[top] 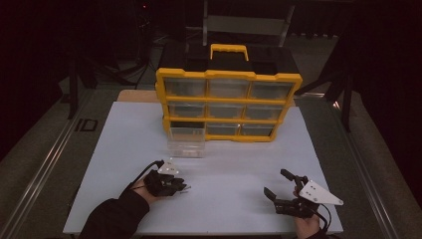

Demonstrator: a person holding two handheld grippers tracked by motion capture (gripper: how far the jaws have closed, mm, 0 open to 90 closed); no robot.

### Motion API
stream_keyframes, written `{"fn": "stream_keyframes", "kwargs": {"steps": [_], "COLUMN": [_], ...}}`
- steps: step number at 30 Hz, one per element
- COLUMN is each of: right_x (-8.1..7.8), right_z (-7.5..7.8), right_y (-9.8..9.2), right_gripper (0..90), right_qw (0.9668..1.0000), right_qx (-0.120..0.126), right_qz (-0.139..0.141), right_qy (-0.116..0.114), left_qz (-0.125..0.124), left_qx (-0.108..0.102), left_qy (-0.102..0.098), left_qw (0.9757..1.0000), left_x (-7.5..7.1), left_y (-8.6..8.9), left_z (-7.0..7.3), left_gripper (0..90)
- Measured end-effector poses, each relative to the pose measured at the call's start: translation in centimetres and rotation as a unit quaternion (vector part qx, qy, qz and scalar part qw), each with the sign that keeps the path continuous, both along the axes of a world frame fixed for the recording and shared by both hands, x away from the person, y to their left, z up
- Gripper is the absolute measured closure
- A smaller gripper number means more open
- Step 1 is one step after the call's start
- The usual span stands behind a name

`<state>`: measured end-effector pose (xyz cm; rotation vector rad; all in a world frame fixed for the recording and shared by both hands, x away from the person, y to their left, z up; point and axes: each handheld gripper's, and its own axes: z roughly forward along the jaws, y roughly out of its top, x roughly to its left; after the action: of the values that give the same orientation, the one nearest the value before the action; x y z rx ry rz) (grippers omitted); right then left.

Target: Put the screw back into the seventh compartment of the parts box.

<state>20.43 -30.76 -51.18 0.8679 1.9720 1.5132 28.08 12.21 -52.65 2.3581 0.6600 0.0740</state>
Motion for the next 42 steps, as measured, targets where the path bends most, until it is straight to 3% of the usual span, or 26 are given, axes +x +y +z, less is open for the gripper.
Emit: {"fn": "stream_keyframes", "kwargs": {"steps": [12,26,28,30,32,42], "right_x": [0.0,0.0,0.1,0.1,0.1,0.1], "right_z": [0.0,0.0,0.0,0.0,0.0,0.0], "right_y": [-0.1,-0.1,-0.1,-0.1,-0.1,-0.1], "right_gripper": [13.5,13.5,13.5,13.5,13.5,13.6], "right_qw": [1.0000,1.0000,1.0000,1.0000,1.0000,1.0000], "right_qx": [0.002,0.001,0.001,0.000,0.000,-0.001], "right_qz": [0.001,0.000,-0.001,0.000,0.000,-0.001], "right_qy": [0.001,0.001,0.002,0.001,0.002,0.002], "left_qz": [-0.004,0.003,0.006,0.012,0.016,0.027], "left_qx": [0.011,0.029,0.022,0.018,0.007,-0.019], "left_qy": [0.004,-0.003,-0.007,-0.025,-0.023,-0.060], "left_qw": [0.9999,0.9996,0.9997,0.9995,0.9996,0.9976], "left_x": [0.3,0.2,0.1,-0.1,-0.1,-0.7], "left_y": [-0.4,-0.6,-0.4,-0.3,-0.1,0.0], "left_z": [-0.5,-0.1,0.2,0.7,1.3,4.7], "left_gripper": [79.6,86.8,86.8,86.9,86.8,86.8]}}
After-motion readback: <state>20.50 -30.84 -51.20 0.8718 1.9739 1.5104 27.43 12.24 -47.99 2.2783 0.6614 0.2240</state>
